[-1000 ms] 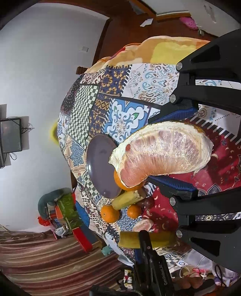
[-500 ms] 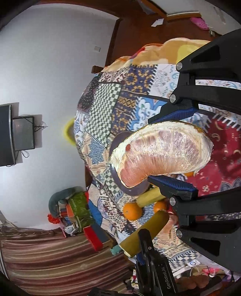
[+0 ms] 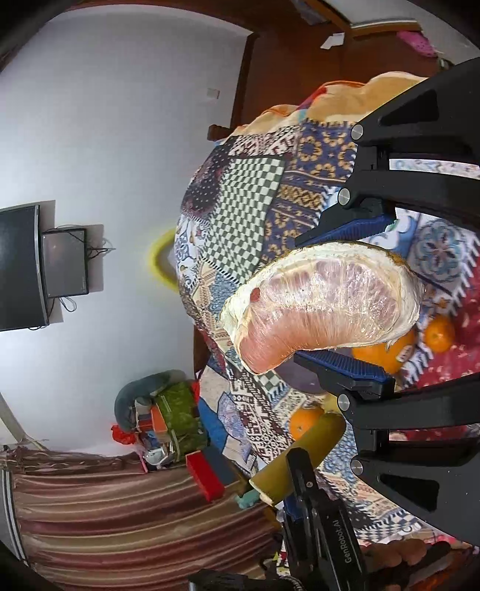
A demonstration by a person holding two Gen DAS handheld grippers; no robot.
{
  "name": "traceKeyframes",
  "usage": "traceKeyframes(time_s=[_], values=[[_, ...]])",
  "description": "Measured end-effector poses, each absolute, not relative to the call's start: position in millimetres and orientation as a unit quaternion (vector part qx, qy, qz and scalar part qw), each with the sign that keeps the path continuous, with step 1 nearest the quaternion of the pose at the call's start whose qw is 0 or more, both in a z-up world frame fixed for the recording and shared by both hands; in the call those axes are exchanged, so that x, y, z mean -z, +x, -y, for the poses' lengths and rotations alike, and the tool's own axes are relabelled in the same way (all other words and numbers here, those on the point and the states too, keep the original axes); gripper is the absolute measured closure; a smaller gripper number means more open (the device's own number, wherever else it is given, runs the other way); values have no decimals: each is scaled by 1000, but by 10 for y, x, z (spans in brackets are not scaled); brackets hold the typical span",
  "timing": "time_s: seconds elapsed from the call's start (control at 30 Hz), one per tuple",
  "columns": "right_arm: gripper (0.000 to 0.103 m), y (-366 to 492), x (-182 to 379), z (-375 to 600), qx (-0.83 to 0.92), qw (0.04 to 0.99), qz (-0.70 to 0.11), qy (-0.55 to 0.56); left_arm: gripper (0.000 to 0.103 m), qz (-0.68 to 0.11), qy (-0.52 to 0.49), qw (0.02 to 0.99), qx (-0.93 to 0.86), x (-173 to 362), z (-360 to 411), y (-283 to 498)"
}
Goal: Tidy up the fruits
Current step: 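Carry the yellow cylinder with the left tool while the right tool carries the wedge to the plate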
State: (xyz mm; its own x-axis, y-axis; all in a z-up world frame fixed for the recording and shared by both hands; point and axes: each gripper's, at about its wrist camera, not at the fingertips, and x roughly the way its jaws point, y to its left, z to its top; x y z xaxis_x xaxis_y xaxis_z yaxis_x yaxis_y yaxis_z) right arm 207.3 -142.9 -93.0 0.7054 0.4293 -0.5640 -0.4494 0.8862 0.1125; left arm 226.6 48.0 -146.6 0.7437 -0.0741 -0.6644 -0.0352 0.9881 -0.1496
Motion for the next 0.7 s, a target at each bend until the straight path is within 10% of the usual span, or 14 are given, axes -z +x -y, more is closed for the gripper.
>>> traceKeyframes(time_s=[0.7], values=[[52, 2759, 1338, 1191, -243, 910, -336, -31, 67, -396, -85, 914, 31, 1908, -469, 3051]])
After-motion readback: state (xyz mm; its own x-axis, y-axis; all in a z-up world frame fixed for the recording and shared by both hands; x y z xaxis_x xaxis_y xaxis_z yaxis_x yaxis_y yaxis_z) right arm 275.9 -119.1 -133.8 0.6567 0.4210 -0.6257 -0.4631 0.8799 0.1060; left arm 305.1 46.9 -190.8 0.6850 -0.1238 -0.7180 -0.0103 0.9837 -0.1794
